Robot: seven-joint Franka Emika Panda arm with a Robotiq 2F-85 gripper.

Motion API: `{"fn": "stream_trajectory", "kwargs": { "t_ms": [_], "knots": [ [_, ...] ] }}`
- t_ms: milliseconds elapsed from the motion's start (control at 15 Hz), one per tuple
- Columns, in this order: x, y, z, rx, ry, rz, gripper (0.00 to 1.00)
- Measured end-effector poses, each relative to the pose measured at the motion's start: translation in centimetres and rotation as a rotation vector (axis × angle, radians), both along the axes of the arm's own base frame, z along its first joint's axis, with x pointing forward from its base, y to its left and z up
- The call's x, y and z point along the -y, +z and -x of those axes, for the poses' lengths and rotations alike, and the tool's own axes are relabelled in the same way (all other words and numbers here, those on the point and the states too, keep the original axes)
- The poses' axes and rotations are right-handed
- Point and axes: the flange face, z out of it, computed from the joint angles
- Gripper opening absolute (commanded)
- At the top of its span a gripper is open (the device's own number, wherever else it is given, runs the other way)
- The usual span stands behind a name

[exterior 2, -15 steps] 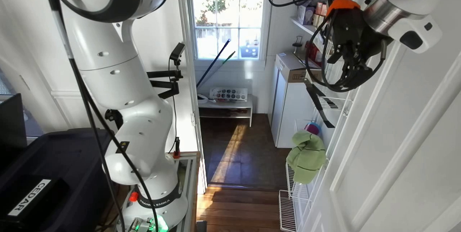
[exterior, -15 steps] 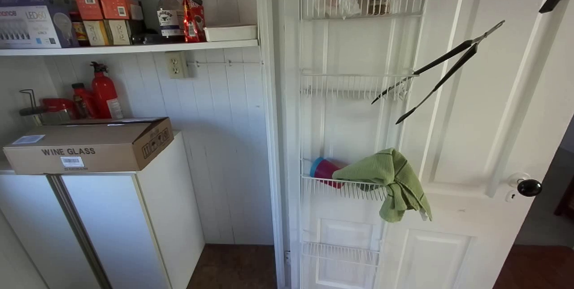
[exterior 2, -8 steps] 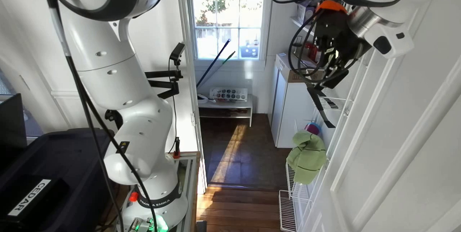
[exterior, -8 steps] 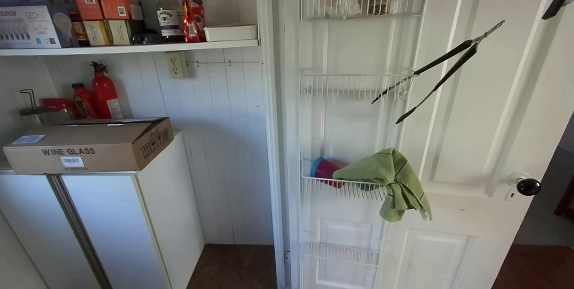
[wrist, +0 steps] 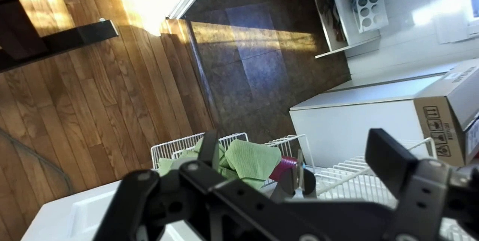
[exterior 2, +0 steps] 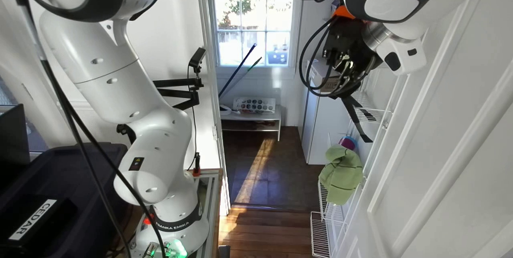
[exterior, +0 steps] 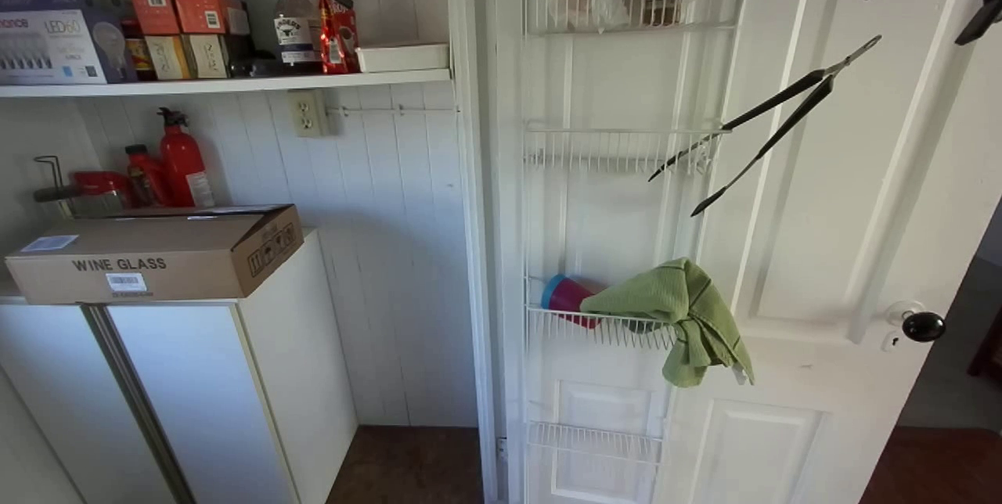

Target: Hang the black and silver tongs through the spaces of the rack

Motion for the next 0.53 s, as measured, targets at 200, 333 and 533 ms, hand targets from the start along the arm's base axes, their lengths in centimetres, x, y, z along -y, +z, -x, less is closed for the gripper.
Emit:
{"fn": "stream_trajectory", "kwargs": {
  "t_ms": [200,333,533],
  "knots": [
    [-0.2,-1.3,0.6,0.045,-0.024,-0.033,1.0],
    [-0.4,-2.3,0.7,0.089,-0.03,-0.027,0.74],
    [-0.7,-3.6,0.8,0.154,-0.034,-0.011,0.65]
  ]
}}
